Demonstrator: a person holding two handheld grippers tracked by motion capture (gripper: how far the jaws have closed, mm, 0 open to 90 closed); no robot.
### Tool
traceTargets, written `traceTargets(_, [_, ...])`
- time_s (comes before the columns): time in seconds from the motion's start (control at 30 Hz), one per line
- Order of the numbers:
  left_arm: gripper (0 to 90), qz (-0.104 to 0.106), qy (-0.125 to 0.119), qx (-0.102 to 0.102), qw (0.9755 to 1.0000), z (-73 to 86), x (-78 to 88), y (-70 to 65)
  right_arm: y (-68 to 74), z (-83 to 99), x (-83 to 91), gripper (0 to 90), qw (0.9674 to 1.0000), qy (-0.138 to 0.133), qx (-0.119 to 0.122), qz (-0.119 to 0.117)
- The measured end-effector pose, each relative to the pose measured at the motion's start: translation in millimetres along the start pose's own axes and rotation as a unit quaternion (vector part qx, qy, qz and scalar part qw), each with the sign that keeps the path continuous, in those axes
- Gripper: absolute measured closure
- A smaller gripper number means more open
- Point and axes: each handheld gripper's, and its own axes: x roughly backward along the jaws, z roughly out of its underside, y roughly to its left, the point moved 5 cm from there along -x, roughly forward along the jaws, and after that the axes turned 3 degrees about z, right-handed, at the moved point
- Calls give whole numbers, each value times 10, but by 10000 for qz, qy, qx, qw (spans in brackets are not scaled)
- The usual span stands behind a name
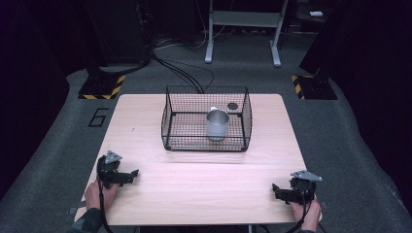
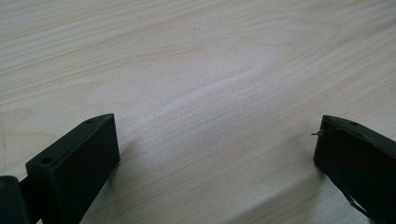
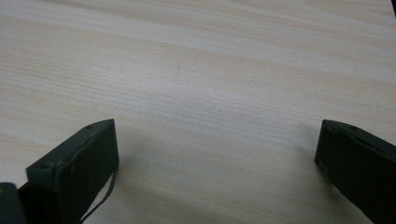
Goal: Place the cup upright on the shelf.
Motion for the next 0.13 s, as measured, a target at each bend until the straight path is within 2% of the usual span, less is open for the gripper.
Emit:
traceTargets(0.03, [2, -2, -7, 10, 10000, 0, -1, -1, 11, 6, -7, 0, 10000, -14, 86, 46])
traceTargets(0.13, [2, -2, -4, 4, 10000, 0, -1, -1, 10, 6, -8, 0, 10000, -18, 86, 40])
